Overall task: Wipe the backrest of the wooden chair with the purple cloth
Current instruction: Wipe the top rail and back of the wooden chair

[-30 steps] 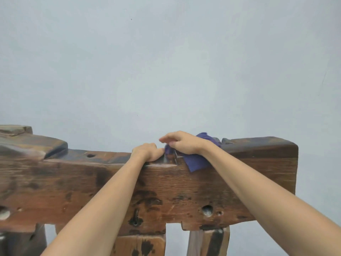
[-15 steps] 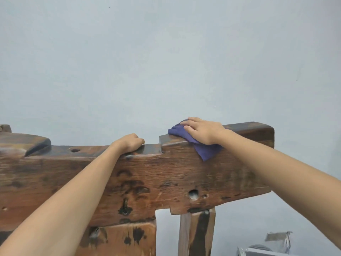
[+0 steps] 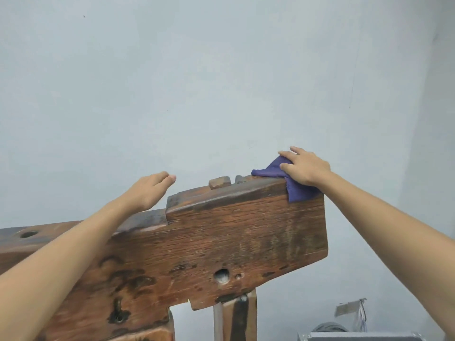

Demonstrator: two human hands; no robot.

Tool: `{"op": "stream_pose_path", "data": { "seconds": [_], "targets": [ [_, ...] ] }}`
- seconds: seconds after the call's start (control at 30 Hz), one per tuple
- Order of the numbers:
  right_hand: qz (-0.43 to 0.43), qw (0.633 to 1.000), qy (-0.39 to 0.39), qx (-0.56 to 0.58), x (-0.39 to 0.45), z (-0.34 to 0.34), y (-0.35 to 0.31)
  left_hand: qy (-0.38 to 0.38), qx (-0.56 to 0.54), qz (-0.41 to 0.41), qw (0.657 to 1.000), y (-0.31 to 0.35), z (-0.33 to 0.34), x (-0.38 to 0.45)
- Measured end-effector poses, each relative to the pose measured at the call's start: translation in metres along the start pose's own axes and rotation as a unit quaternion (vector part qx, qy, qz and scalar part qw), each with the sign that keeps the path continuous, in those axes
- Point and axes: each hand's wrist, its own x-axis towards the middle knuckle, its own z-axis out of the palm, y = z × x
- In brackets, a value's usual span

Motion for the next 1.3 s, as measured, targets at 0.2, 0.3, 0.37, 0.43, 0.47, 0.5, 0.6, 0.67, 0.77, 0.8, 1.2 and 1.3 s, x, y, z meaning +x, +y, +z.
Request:
{"op": "stream_pose_path", "data": {
  "seconds": [0.2,0.3,0.37,0.43,0.47,0.5,0.6,0.67,0.77,0.8,1.2,1.3],
  "targets": [
    [-0.201,0.979,0.022,-0.021,-0.022,0.005,-0.02,-0.082,0.054,0.138,0.986,0.142,0.061,0.031],
    [-0.162,0.987,-0.006,0.005,-0.021,0.006,-0.017,-0.091,0.062,0.099,0.989,0.165,0.086,0.034],
    [-0.116,0.993,-0.025,0.021,-0.008,-0.002,0.003,-0.094,0.066,0.08,0.99,0.162,0.089,0.041],
    [-0.048,0.982,-0.089,0.16,-0.002,-0.008,0.033,-0.109,0.053,0.071,0.99,0.153,0.086,0.042],
    [0.002,0.949,-0.134,0.284,-0.007,-0.003,0.048,-0.099,0.061,0.077,0.99,0.151,0.088,0.042],
    [0.058,0.901,-0.164,0.398,-0.015,0.009,0.063,-0.077,0.083,0.081,0.99,0.153,0.09,0.041],
    [0.188,0.785,-0.126,0.577,-0.041,0.087,0.091,-0.036,0.148,0.082,0.985,0.162,0.1,0.041],
    [0.239,0.744,-0.094,0.617,-0.062,0.136,0.1,-0.049,0.154,0.075,0.984,0.165,0.101,0.042],
    [0.28,0.74,-0.11,0.601,-0.084,0.167,0.109,-0.046,0.147,0.072,0.985,0.162,0.1,0.043],
    [0.29,0.733,-0.114,0.604,-0.087,0.173,0.11,-0.046,0.146,0.072,0.986,0.162,0.1,0.043],
    [0.1,0.737,-0.041,0.667,-0.028,0.036,0.057,-0.041,0.157,0.062,0.985,0.164,0.099,0.041],
    [-0.045,0.862,-0.098,0.496,-0.022,-0.02,0.017,-0.038,0.149,0.065,0.986,0.164,0.099,0.04]
  ]
}}
